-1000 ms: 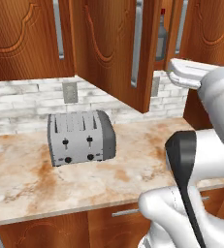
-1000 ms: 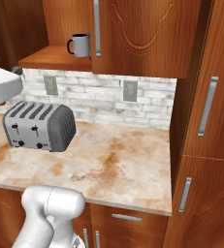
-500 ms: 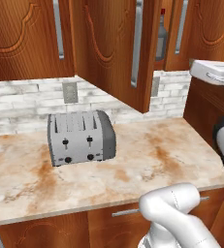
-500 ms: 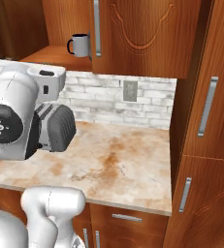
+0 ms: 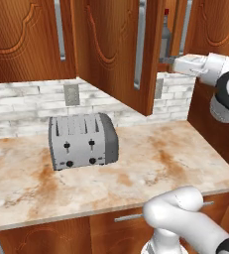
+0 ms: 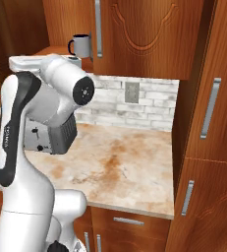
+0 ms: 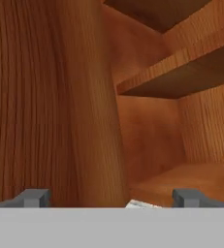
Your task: Open the cabinet directly in front. Then move the liquor and the mug to the dining counter with the candle on it.
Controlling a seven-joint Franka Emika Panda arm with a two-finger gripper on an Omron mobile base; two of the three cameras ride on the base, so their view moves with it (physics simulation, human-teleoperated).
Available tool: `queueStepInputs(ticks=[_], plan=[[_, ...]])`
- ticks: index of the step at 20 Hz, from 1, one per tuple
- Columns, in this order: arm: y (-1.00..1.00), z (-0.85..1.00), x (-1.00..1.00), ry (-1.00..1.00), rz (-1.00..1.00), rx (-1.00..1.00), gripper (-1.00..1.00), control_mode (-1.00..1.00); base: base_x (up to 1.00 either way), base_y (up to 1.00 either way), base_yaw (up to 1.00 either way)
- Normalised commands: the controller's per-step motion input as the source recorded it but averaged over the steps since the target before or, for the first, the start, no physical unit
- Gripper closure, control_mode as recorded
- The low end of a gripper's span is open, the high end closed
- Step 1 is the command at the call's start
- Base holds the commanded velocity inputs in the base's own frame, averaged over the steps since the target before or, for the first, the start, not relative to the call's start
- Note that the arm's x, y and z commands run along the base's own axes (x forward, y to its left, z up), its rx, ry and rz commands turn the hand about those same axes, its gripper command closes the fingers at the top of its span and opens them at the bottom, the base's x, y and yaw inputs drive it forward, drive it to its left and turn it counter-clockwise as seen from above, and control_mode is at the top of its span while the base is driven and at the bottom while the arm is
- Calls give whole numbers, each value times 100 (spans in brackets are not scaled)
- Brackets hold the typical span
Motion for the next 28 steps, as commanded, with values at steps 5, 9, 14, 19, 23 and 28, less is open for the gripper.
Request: queueStepInputs(ticks=[5, 9, 14, 19, 23, 28], plan=[[97, 0, 30, 0, 51, 0, -100, -100, 0, 0, 0], [100, 0, -17, -2, 52, -7, -100, -100, 0, 0, 0], [100, 0, -32, -14, 38, -12, -100, -100, 0, 0, 0], [84, -5, -3, -10, -4, -13, -100, -100, 0, 0, 0], [-42, 0, -21, 0, -12, 1, -100, -100, 0, 0, 0], [-100, 0, -48, 2, -48, 5, -100, -100, 0, 0, 0]])
